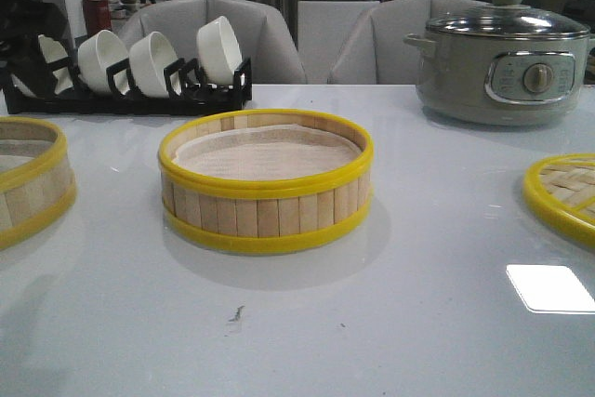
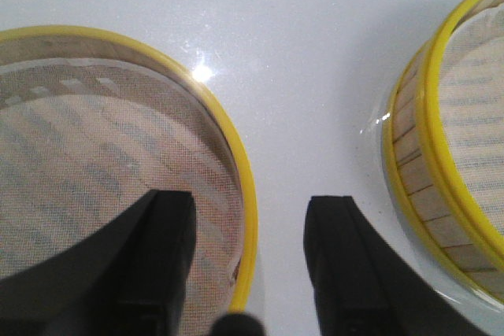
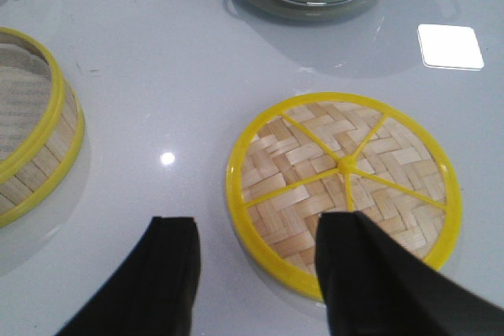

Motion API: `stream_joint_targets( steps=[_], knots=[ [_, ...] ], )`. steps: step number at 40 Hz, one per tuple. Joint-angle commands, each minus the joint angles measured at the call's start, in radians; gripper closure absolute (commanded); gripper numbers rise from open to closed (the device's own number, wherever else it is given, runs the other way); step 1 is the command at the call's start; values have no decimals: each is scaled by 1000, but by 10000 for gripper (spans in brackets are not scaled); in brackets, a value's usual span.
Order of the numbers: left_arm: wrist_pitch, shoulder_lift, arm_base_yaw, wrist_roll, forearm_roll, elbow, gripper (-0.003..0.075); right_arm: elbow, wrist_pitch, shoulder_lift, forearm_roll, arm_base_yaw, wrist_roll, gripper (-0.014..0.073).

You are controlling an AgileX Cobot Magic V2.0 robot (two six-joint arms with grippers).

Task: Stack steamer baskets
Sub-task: 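Lower the left gripper onto the rim of the nearby steamer basket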

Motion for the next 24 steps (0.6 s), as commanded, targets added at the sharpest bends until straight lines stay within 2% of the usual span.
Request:
stream_joint_targets(
  steps=[1, 24],
  knots=[
    [-17, -1, -6, -4, 11, -61, 338, -37, -82, -2, -15, -1, -5, 151],
    [29, 161, -6, -4, 42, -87, 338, -37, -83, 0, -15, -1, -5, 151]
  ],
)
